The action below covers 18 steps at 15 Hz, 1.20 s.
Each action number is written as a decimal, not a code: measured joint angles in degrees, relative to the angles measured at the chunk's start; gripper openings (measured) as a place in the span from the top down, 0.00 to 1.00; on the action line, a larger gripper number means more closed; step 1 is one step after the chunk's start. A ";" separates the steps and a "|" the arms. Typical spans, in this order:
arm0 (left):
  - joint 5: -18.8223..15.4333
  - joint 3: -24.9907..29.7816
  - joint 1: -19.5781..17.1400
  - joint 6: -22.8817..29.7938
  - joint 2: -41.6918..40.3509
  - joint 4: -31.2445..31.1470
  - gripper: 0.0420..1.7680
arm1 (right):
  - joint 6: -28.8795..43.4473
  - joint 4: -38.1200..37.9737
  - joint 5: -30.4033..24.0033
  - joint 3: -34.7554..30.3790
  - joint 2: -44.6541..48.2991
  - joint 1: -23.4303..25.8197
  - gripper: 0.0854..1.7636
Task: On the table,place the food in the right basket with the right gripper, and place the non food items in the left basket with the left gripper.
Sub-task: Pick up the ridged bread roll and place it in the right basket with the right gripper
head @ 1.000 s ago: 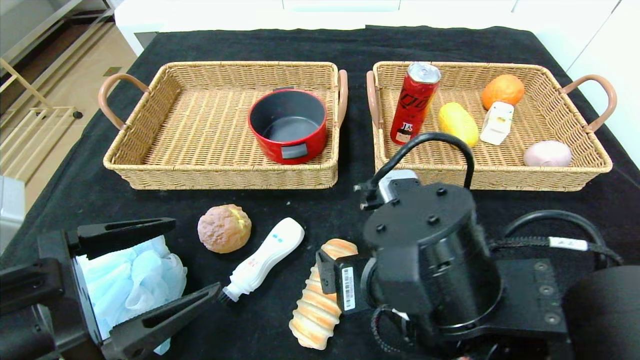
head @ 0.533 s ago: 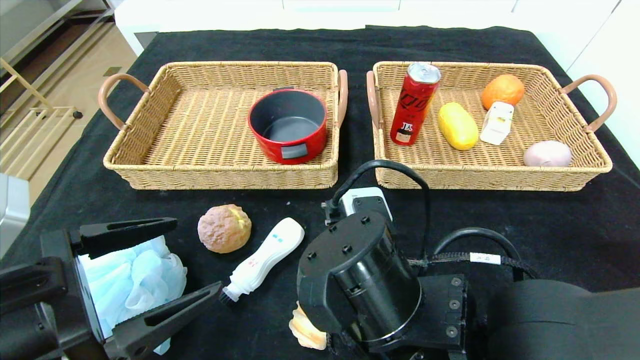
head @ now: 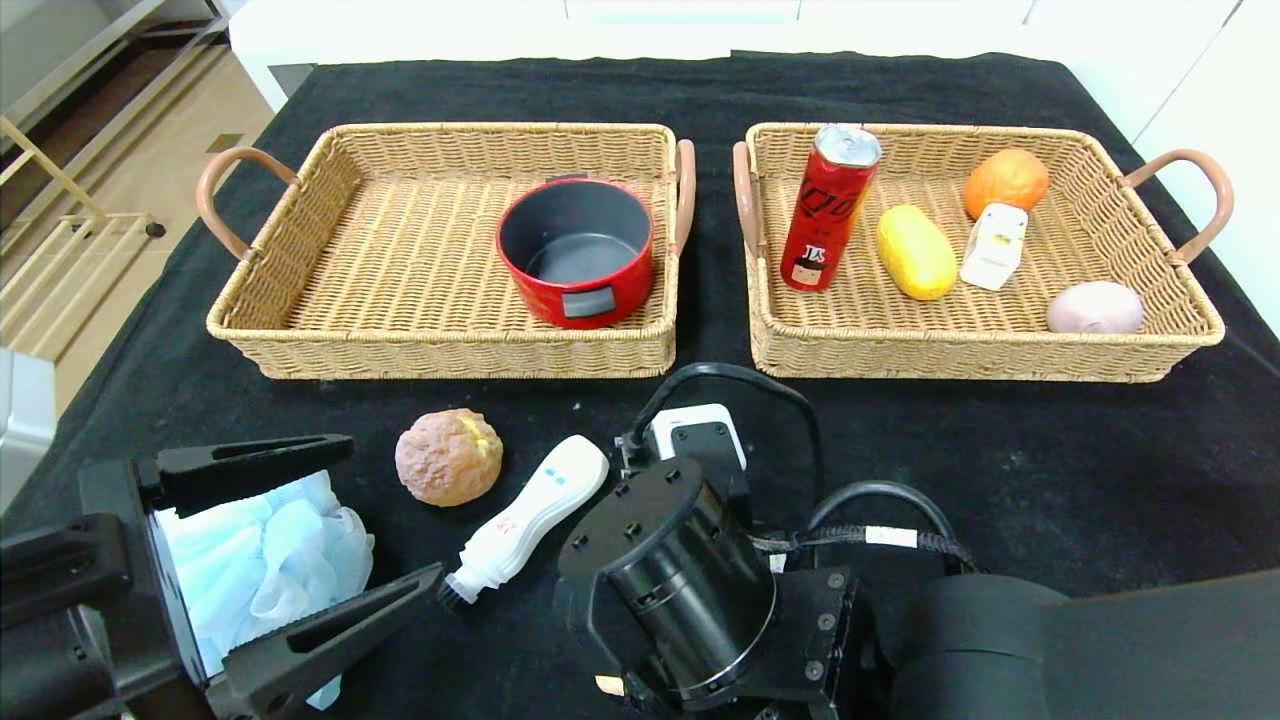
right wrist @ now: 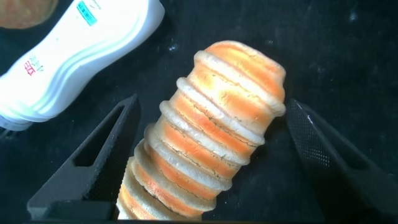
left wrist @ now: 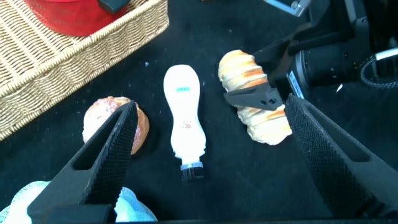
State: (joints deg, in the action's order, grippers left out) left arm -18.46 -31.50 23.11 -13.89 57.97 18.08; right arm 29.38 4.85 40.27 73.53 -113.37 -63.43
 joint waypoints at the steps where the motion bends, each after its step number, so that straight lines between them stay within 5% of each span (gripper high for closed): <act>1: 0.00 0.05 0.00 0.00 0.00 0.00 0.03 | -0.02 0.02 0.16 0.00 -0.20 0.04 0.04; 5: 0.00 0.05 0.00 -0.04 -0.02 0.00 0.03 | 0.02 0.10 0.39 0.04 -0.74 0.09 0.07; 8: 0.00 0.05 0.00 -0.04 -0.06 0.00 0.03 | 0.06 0.21 0.69 0.04 -1.18 0.04 0.35; 14: 0.00 0.05 0.00 -0.02 -0.09 0.00 0.03 | 0.06 0.07 0.66 0.02 -1.38 -0.02 0.71; 18: 0.02 0.05 0.01 -0.02 -0.06 -0.04 0.03 | 0.06 0.07 0.66 -0.05 -1.45 -0.02 0.75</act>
State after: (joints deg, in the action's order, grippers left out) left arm -18.43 -31.45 23.13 -13.91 57.91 18.04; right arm 29.44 4.92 40.92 73.48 -114.82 -63.45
